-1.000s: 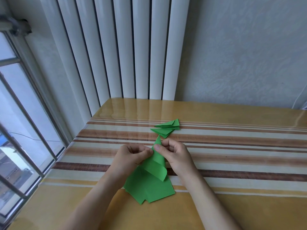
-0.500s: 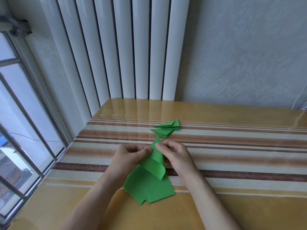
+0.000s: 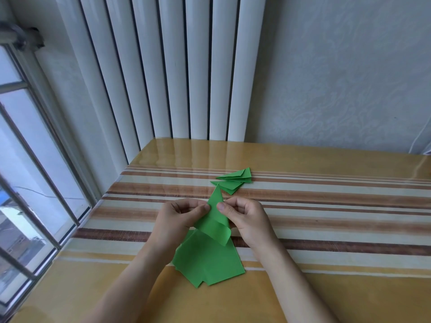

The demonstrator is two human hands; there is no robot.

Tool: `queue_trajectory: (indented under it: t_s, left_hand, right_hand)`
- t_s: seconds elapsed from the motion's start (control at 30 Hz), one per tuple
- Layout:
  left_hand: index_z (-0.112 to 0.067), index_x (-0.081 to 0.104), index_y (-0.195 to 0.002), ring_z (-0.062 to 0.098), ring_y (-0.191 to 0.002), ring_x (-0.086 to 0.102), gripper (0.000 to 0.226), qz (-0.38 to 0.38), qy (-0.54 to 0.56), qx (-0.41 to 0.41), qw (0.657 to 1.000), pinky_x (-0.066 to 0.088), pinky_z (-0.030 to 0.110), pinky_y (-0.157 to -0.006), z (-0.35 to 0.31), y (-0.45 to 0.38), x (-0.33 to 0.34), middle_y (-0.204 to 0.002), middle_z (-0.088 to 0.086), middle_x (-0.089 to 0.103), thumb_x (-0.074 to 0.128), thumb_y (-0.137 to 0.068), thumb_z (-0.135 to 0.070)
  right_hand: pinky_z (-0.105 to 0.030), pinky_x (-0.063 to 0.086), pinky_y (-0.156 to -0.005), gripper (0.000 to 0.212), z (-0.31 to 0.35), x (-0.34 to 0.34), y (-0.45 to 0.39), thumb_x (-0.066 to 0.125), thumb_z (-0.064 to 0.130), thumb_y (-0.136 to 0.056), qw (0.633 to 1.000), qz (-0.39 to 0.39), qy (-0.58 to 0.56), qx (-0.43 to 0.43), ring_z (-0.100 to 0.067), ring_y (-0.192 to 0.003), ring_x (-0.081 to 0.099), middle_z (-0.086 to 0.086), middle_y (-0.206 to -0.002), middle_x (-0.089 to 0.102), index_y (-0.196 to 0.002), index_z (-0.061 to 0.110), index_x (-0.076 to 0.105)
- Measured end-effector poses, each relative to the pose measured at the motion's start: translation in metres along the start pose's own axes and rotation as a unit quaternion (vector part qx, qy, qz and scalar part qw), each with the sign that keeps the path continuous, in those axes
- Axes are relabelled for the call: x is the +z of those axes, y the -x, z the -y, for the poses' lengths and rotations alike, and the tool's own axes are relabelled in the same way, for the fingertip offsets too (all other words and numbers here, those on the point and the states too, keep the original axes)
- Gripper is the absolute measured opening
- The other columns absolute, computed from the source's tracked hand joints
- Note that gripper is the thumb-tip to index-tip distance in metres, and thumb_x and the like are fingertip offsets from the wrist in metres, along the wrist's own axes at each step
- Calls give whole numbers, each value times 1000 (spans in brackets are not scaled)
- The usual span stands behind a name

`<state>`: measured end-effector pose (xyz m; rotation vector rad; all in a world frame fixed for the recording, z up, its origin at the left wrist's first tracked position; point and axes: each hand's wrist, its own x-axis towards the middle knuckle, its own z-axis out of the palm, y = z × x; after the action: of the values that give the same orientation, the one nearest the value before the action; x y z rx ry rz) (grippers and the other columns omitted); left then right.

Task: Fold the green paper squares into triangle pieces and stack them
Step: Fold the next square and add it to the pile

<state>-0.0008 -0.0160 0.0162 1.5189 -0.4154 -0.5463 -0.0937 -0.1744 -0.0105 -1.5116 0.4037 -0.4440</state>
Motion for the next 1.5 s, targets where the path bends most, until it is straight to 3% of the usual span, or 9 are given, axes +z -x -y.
queue_trajectory:
  t_s: [0.1,0.37,0.57,0.77,0.93,1.07,1.2,1.4,1.5]
  left_hand:
    - [1,78,-95,8,-54,69,12,-3,5,3,1000,42,10,-41,0,1,1,-80,12,79,74,-92,-9]
    - [5,76,-100,5,-46,64,15,-30,24,5,999,41,9,-39,-4,3,1,-82,16,77,73,-93,-8]
    - [3,77,-98,5,-48,65,15,-51,26,-3,998,43,11,-39,-4,3,2,-79,12,77,75,-92,-10]
    - [1,77,-95,8,-50,67,13,-71,38,-17,997,45,14,-39,-4,2,1,-79,14,77,75,-91,-11]
    - [-2,78,-93,11,-55,70,12,-76,37,-21,996,48,17,-42,-2,0,0,-79,13,78,76,-91,-14]
    - [-3,78,-93,14,-54,69,14,-80,44,-38,995,48,19,-41,0,-4,-2,-77,15,77,76,-92,-17]
    - [-3,75,-92,8,-46,63,13,-66,45,-53,995,43,16,-38,3,-7,-2,-63,2,70,74,-93,-16]
    - [-8,75,-88,7,-55,64,14,-71,64,-32,995,49,21,-48,6,-10,-5,-57,-9,64,78,-90,-21]
    - [-9,75,-86,5,-55,63,13,-71,86,-29,993,51,26,-59,7,-12,-8,-58,-9,65,79,-88,-21]
  right_hand:
    - [-33,61,-65,17,0,1,0,74,19,-96,1000,-7,0,-1,-23,-80,76,-14,-91,79,-97,2,76]
    - [-42,62,-88,15,-1,2,1,75,19,-96,1000,30,7,4,-31,-96,77,-10,-97,81,-102,7,79]
    - [-35,62,-81,14,0,0,1,75,23,-96,999,35,-1,18,-25,-91,78,-8,-97,81,-100,11,80]
    - [-45,60,-75,14,-1,2,0,74,22,-96,999,26,13,29,-20,-77,74,-9,-91,81,-99,9,78]
    - [-33,60,-62,15,1,1,1,71,19,-98,999,25,4,20,-22,-66,71,-10,-86,78,-100,5,76]
    - [-37,58,-65,12,-2,0,0,71,19,-99,1000,20,12,11,-26,-66,71,-16,-90,78,-100,8,76]
    - [-54,58,-76,10,-5,-1,-2,73,18,-98,998,43,32,22,-22,-63,67,-5,-79,72,-94,9,74]
    - [-37,55,-60,14,-3,0,0,72,13,-98,992,110,62,29,-27,-66,62,-4,-77,70,-94,-1,71]
    - [-32,55,-60,14,-2,-1,1,71,11,-98,989,129,72,24,-25,-69,63,-6,-76,71,-91,-1,71]
